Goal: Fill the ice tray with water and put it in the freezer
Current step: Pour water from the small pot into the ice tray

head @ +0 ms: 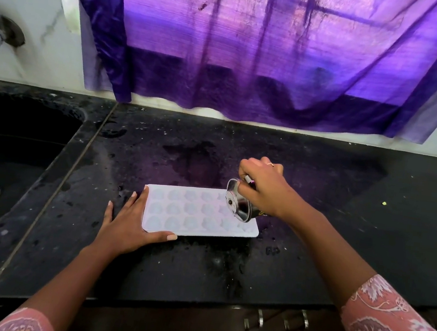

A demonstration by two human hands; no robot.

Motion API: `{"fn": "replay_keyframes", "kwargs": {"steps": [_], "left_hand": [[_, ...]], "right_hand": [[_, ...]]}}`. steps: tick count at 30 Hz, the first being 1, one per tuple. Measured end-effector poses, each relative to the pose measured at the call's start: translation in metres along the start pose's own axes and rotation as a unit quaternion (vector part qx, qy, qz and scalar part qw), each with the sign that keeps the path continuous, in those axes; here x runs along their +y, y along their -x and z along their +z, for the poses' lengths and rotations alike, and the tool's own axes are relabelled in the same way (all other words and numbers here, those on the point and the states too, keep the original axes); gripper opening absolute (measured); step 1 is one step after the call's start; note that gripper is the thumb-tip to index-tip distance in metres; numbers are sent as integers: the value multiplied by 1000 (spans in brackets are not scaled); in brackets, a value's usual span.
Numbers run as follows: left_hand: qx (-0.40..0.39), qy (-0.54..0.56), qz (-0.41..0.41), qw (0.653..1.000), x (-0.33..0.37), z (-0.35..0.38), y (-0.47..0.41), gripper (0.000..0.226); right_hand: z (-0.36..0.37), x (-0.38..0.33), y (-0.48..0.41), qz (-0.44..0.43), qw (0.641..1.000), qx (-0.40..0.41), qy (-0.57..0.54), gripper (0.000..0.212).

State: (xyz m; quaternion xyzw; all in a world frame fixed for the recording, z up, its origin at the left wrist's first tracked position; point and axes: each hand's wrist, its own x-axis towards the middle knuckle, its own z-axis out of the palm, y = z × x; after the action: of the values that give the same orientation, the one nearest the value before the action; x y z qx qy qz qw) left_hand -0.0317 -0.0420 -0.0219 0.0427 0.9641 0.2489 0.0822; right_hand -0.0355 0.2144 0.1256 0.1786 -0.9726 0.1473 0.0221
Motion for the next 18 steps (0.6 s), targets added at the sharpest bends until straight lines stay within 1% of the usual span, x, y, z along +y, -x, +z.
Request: {"fn": "replay_keyframes", "kwargs": {"steps": [13, 14, 17, 18], "left_hand": [[3, 2, 1, 1000, 0, 0, 0, 136], [2, 2, 1, 1000, 1, 0, 0, 136], [0, 2, 0, 1000, 1, -1, 1, 137], [0, 1, 0, 1000, 2, -1, 1, 137]], "right_hand": [[-1, -2, 0, -21, 1000, 10, 19, 38], [-1, -2, 0, -23, 1000, 12, 18, 35], [-1, 0, 1, -28, 999, 15, 12, 17], [-1, 0, 1, -30, 999, 15, 11, 14]]}}
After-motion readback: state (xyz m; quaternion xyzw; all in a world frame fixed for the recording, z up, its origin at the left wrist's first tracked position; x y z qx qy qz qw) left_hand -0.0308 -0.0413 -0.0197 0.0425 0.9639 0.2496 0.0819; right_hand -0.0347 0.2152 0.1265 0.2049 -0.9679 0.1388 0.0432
